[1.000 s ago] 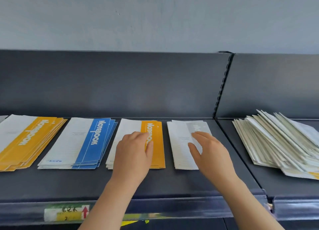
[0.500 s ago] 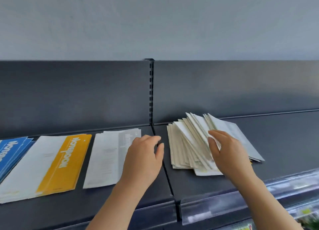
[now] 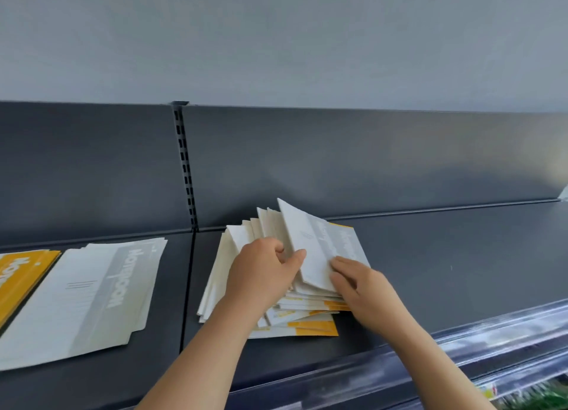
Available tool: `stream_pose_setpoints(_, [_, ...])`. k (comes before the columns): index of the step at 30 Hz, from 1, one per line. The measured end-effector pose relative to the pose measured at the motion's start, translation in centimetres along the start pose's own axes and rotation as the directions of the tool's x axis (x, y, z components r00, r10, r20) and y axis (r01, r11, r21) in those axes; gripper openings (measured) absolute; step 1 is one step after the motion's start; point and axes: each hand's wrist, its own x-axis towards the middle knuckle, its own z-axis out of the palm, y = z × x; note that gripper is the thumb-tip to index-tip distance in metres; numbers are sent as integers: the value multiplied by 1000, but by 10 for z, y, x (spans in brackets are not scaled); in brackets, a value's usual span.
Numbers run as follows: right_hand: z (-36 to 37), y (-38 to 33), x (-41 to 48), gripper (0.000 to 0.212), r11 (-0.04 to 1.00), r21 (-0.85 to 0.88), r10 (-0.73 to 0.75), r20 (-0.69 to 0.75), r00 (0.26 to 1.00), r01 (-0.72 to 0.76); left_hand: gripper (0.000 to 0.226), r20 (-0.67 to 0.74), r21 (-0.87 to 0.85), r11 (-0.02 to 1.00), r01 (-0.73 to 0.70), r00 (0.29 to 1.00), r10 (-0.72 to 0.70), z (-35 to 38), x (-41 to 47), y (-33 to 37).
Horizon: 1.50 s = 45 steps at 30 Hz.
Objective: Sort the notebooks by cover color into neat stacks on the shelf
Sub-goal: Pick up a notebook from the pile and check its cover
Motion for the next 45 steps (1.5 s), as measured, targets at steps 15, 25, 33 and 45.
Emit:
stream_pose_setpoints(15, [-12, 20, 4, 30, 1000, 28, 6, 66, 998, -8, 7, -142, -74, 979, 190, 970, -199, -3, 1, 15])
stream_pose_setpoints(25, [-12, 14, 4, 26, 985, 144, 92, 20, 996, -94, 22, -11, -293, 921, 258, 962, -273, -5, -11, 9])
stream_pose_setpoints(33, [-2, -26, 3, 12, 951, 308, 28, -21, 999, -20, 27, -47, -438, 876, 203, 968, -247, -30, -32, -1])
stream_pose_setpoints(45, [60, -131, -1, 43, 885, 433, -139, -99, 985, 169, 37, -173, -523, 836, 163, 941, -292, -119, -75, -78])
